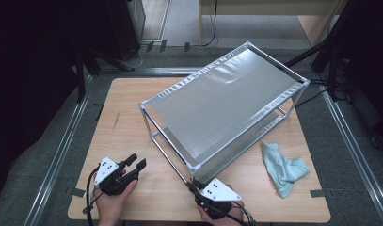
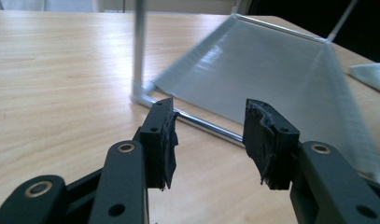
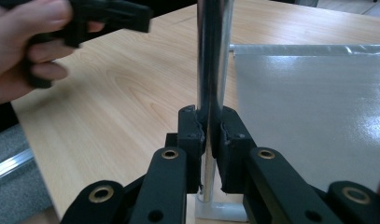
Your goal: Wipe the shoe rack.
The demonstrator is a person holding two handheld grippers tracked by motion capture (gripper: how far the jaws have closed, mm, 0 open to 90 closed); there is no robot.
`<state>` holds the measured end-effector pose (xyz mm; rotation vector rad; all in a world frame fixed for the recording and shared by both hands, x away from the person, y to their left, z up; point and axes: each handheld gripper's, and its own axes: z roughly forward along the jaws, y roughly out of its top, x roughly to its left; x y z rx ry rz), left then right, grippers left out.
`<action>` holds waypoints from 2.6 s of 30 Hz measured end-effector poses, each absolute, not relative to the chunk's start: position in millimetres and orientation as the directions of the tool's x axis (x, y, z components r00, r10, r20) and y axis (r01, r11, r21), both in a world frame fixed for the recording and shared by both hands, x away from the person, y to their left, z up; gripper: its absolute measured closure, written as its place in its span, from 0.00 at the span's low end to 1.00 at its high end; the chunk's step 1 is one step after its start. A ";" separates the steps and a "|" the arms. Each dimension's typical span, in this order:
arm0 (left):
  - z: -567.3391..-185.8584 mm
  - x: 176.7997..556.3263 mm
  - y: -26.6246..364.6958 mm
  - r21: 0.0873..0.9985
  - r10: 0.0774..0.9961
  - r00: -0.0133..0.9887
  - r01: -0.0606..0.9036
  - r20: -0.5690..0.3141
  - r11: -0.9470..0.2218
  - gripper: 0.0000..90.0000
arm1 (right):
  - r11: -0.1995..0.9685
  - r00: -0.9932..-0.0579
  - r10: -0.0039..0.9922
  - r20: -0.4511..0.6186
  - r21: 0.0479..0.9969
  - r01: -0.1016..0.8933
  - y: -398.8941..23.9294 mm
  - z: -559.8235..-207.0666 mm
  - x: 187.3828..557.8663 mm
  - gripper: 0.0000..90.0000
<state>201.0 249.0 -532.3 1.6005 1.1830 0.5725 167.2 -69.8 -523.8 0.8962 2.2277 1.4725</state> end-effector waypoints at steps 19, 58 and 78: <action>-528.9 265.7 224.1 0.913 0.899 0.430 0.393 -0.077 -0.110 0.90 | 0.260 -0.744 0.665 0.071 0.911 0.320 -116.6 -524.3 136.1 0.90; -534.1 163.4 201.3 0.934 0.692 0.718 0.292 -0.071 -0.207 0.91 | 0.160 -0.450 0.891 0.062 0.885 0.437 -189.7 -514.1 233.5 0.90; -537.2 152.8 171.6 0.938 0.556 0.827 0.254 -0.084 -0.236 0.91 | 0.097 -0.447 0.886 0.124 0.893 0.439 -219.8 -515.2 255.5 0.66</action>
